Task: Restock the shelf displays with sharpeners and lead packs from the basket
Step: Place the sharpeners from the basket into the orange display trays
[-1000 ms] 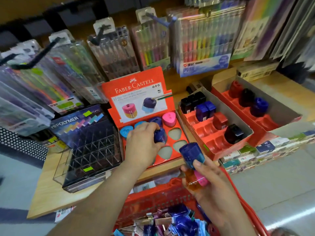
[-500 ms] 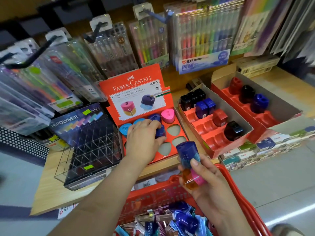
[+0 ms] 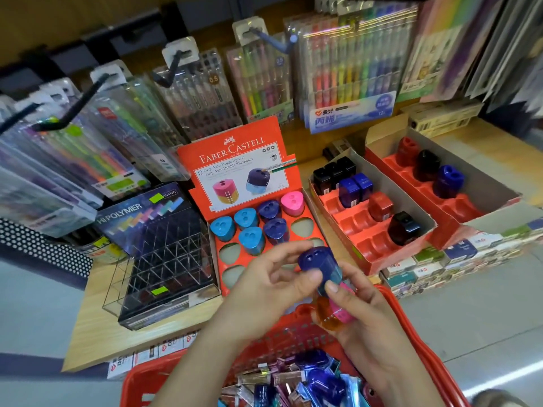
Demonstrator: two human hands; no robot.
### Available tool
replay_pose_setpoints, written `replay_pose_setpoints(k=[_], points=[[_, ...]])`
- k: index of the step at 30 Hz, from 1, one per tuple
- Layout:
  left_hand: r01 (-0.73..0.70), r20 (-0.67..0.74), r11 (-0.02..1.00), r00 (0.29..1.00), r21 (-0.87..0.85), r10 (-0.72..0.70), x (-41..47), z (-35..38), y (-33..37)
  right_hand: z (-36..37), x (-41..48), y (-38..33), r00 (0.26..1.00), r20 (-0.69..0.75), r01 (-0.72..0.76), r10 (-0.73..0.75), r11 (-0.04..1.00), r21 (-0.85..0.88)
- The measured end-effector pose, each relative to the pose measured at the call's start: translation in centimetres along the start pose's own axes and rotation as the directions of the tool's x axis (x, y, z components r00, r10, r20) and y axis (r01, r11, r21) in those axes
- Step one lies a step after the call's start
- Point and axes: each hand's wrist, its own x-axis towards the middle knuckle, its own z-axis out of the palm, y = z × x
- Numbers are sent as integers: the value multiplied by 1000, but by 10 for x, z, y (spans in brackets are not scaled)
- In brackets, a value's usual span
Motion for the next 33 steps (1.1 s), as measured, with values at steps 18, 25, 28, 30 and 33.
replay_pose_setpoints(k=[18, 25, 28, 30, 33], points=[[-111, -238, 992, 964, 62, 122, 30, -3, 20, 18, -10, -75, 963, -171, 151, -208, 943, -296], [-178, -256, 962, 939, 206, 228, 73, 15, 33, 13, -3, -122, 860, -233, 350, -453, 858, -377], [-146, -317, 936, 915, 320, 251, 69, -2, 34, -2, -4, -115, 881, -152, 372, -448, 854, -364], [-86, -401, 924, 883, 373, 244, 61, -19, 30, -6, -4, -104, 893, -114, 372, -436, 857, -357], [-8, -470, 907, 854, 421, 225, 46, -40, 20, -5, -1, -87, 921, -62, 330, -385, 854, -403]])
